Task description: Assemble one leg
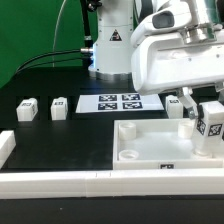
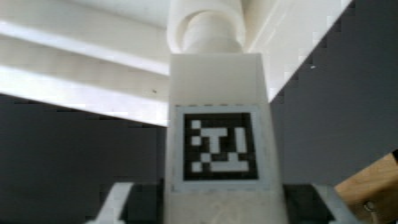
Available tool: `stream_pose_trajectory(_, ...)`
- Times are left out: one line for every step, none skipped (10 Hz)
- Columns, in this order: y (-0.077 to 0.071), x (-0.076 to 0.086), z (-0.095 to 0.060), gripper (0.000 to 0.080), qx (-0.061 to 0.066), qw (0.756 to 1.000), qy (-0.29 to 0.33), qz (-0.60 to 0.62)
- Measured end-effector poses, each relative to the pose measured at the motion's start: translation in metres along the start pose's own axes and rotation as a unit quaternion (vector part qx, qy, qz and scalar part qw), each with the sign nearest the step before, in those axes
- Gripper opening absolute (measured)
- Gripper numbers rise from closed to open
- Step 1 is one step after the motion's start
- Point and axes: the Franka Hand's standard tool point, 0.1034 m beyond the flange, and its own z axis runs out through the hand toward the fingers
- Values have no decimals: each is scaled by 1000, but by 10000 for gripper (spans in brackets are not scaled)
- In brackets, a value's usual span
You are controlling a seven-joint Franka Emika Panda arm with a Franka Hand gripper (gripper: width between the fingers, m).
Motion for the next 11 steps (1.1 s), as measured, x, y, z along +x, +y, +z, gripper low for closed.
stream_pose_trajectory(1, 0, 1, 294, -2, 1000, 4, 0)
stream_pose_trajectory(2, 0, 1, 294, -3, 1000, 8, 0)
stream_pose_trajectory(4, 0, 1, 294, -5, 1000, 12, -1)
stream_pose_trajectory(6, -1, 1, 294, -8, 1000, 20, -1)
stream_pose_trajectory(8, -5, 2, 294, -12, 999, 30, 1)
stream_pose_trajectory(8, -8, 1, 294, -14, 999, 40, 1)
stream_pose_trajectory(8, -8, 1, 294, -14, 999, 39, 1)
stream_pose_trajectory(9, -7, 1, 294, -13, 999, 35, 1)
stream_pose_trajectory(9, -6, 2, 294, -12, 999, 30, 1)
stream_pose_trajectory(8, -6, 2, 294, -10, 1000, 24, 1)
stream_pose_trajectory(5, -5, 1, 294, -8, 1000, 21, -1)
